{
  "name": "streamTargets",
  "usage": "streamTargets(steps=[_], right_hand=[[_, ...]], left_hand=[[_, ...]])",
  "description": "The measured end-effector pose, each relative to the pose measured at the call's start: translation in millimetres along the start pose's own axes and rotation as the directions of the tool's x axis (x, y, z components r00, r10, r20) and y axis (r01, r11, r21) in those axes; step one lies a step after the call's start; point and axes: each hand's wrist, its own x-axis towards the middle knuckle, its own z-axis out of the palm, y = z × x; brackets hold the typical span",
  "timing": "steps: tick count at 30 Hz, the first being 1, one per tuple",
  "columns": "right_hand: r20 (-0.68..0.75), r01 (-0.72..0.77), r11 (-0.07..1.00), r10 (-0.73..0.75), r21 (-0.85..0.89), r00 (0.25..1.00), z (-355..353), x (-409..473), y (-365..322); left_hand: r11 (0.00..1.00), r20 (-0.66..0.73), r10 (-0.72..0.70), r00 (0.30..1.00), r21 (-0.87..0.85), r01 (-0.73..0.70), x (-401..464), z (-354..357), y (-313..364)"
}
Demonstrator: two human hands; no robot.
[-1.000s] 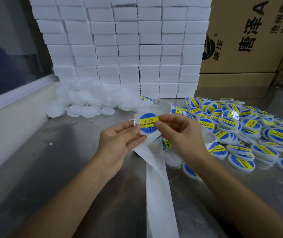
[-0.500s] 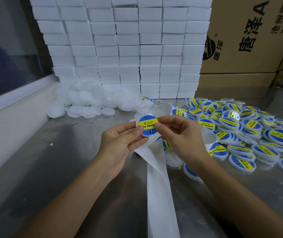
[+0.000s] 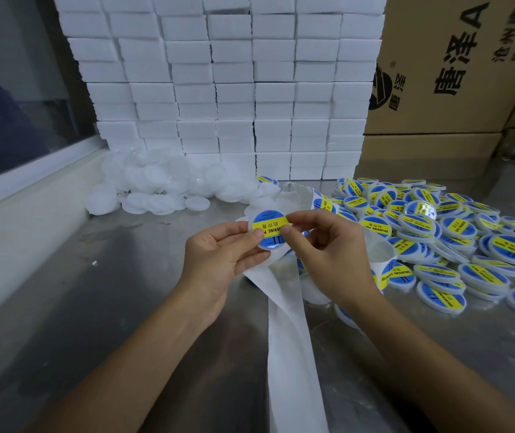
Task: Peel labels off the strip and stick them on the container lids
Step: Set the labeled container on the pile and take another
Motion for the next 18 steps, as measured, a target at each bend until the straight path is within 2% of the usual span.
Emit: streamTargets(steps=[6, 10, 12, 15, 18], right_hand=[[-0.072, 0.099, 0.983, -0.111, -0.154, 0.991, 3.7, -3.6, 0.8], [-0.106, 0.132, 0.973, -0.154, -0.192, 0.982, 4.9, -3.0, 0.9], [-0.108, 0.099, 0.981, -0.118, -0.167, 0.987, 4.3, -1.6, 1.6], [-0.012, 0.026, 0.996, -0.027, -0.082, 1.000, 2.7, -3.0, 2.8], [0.014, -0.022, 1.000, 0.022, -0.022, 1.000, 3.8, -4.5, 3.1]], left_hand=[[1.000, 0.033, 0.011, 0.999, -0.010, -0.011, -1.5, 2.2, -0.8], [0.999, 0.084, 0.018, 0.996, -0.048, -0.014, -2.9, 3.5, -0.7], [0.997, 0.103, 0.019, 0.995, -0.077, -0.011, -2.2, 3.4, 0.9], [0.991, 0.171, 0.003, 0.985, -0.130, 0.020, -2.8, 4.1, 2.0], [0.991, 0.246, -0.005, 0.969, -0.132, 0.038, -3.8, 4.9, 0.8]])
